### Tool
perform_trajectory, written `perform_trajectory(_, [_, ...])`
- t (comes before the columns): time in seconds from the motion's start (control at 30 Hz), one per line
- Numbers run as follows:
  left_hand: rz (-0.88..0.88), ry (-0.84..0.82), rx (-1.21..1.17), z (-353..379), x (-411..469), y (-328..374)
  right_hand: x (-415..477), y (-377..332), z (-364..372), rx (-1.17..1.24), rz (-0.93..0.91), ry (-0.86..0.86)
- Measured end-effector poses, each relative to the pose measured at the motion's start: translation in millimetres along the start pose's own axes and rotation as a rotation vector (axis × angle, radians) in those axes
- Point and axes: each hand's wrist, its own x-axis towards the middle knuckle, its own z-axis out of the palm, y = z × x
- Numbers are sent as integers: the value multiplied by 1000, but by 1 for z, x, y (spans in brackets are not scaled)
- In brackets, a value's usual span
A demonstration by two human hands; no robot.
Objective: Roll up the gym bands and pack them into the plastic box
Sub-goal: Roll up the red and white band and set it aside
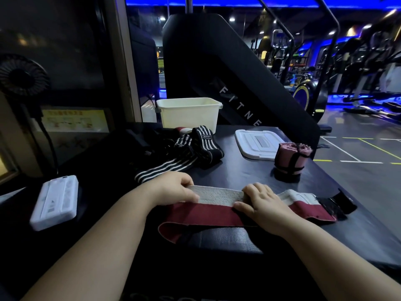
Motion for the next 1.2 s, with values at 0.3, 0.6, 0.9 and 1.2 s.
perform_trajectory(0.3, [171, 84, -196, 19, 3, -8, 6, -25, -11, 51, -333, -3])
perform_trajectory(0.6, [135, -20, -149, 5, 4, -16, 13, -32, 6, 36, -274, 38])
perform_trajectory(0.9, [50, -13, -231, -10, 1, -36, 17, -34, 5, -77, -252, -94])
perform_trajectory(1.2, [83, -12, -449, -8, -3, -41, 19, -32, 10, -122, -247, -112])
